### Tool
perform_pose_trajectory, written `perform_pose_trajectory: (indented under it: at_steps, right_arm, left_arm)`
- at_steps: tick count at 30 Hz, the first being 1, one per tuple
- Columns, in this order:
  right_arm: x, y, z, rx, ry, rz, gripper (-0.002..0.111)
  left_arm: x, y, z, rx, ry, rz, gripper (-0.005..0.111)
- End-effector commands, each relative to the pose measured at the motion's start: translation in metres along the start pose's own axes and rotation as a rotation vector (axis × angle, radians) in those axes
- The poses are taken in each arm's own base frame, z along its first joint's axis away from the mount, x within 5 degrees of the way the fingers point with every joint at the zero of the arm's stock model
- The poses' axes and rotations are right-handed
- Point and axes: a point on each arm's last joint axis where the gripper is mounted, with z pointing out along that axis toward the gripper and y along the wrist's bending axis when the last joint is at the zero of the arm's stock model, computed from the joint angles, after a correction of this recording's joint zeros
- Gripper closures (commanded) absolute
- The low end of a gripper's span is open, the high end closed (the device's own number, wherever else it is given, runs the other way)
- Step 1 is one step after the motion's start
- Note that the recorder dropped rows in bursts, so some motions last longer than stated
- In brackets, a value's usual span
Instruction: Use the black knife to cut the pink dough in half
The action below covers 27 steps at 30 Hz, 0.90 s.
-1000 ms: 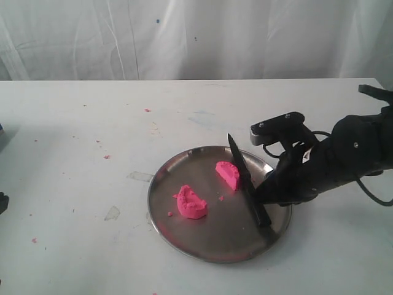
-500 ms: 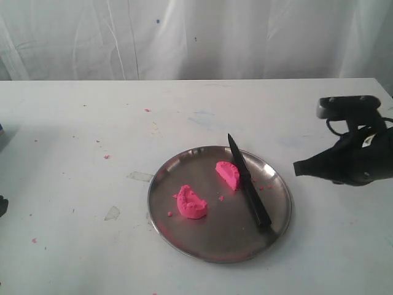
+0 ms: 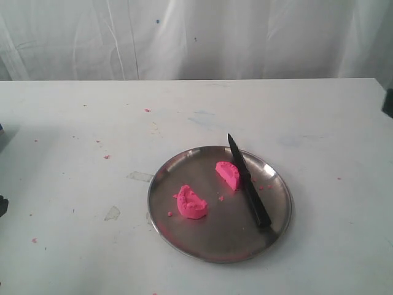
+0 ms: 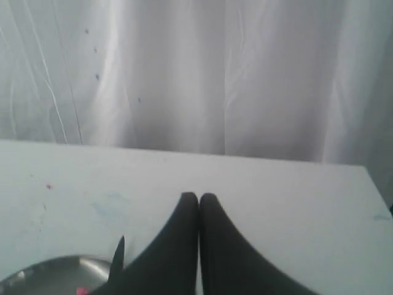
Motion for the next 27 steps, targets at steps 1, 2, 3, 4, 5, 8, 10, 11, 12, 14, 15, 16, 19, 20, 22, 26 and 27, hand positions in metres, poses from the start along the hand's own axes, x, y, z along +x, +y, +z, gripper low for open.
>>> perform_pose_trajectory:
  at_steps: [1,2,3,4,5,8,10,11,12,14,15,16,19,20,22,26,27]
  right_arm:
    - [0.006,-0.001,-0.044,0.008,-0.140,-0.050,0.108]
    - [0.008,-0.001,-0.051,0.012,-0.182,-0.055,0.108]
    - [0.012,-0.001,-0.056,0.014,-0.212,-0.050,0.108]
    - [0.017,-0.001,-0.059,0.015,-0.221,-0.047,0.108]
    - [0.020,-0.002,-0.063,0.015,-0.236,-0.040,0.108]
    - [0.030,-0.002,-0.069,0.014,-0.241,-0.040,0.108]
    - [0.031,-0.002,-0.071,0.014,-0.251,-0.040,0.108]
    - [0.031,-0.002,-0.072,0.014,-0.254,-0.040,0.108]
    - [0.031,-0.002,-0.072,0.014,-0.256,-0.040,0.108]
    - [0.031,-0.002,-0.072,0.014,-0.256,-0.040,0.108]
    - [0.031,-0.002,-0.072,0.014,-0.256,-0.040,0.108]
    - [0.031,-0.002,-0.072,0.014,-0.256,-0.040,0.108]
    - [0.031,-0.002,-0.072,0.014,-0.256,-0.040,0.108]
    - [0.031,-0.002,-0.072,0.014,-0.256,-0.040,0.108]
    - [0.031,-0.002,-0.072,0.014,-0.256,-0.040,0.108]
    - [0.031,-0.002,-0.072,0.014,-0.256,-0.040,0.108]
    - [0.031,-0.003,-0.075,0.028,-0.269,-0.040,0.108]
  left_arm:
    - [0.002,0.000,-0.001,-0.002,0.000,-0.013,0.107]
    - [0.002,0.000,-0.001,-0.002,0.000,-0.013,0.107]
    - [0.002,0.000,-0.001,-0.002,0.000,-0.013,0.107]
    - [0.002,0.000,-0.001,-0.002,0.000,-0.011,0.107]
    - [0.002,0.000,-0.001,-0.002,0.000,-0.009,0.107]
    - [0.002,0.000,-0.001,-0.002,0.000,-0.009,0.107]
    - [0.002,0.000,-0.001,-0.002,0.000,-0.009,0.107]
    - [0.002,0.000,-0.001,-0.002,0.000,-0.009,0.107]
    - [0.002,0.000,-0.001,-0.002,0.000,-0.009,0.107]
    - [0.002,0.000,-0.001,-0.002,0.000,-0.006,0.107]
    - [0.002,0.000,-0.001,-0.002,0.000,-0.006,0.107]
    - [0.002,0.000,-0.001,-0.002,0.000,-0.006,0.107]
    - [0.002,0.000,-0.001,-0.002,0.000,-0.006,0.107]
    - [0.002,0.000,-0.001,-0.002,0.000,-0.006,0.107]
    - [0.002,0.000,-0.001,-0.002,0.000,-0.006,0.107]
    - [0.002,0.000,-0.001,-0.002,0.000,-0.006,0.107]
    - [0.002,0.000,-0.001,-0.002,0.000,-0.006,0.107]
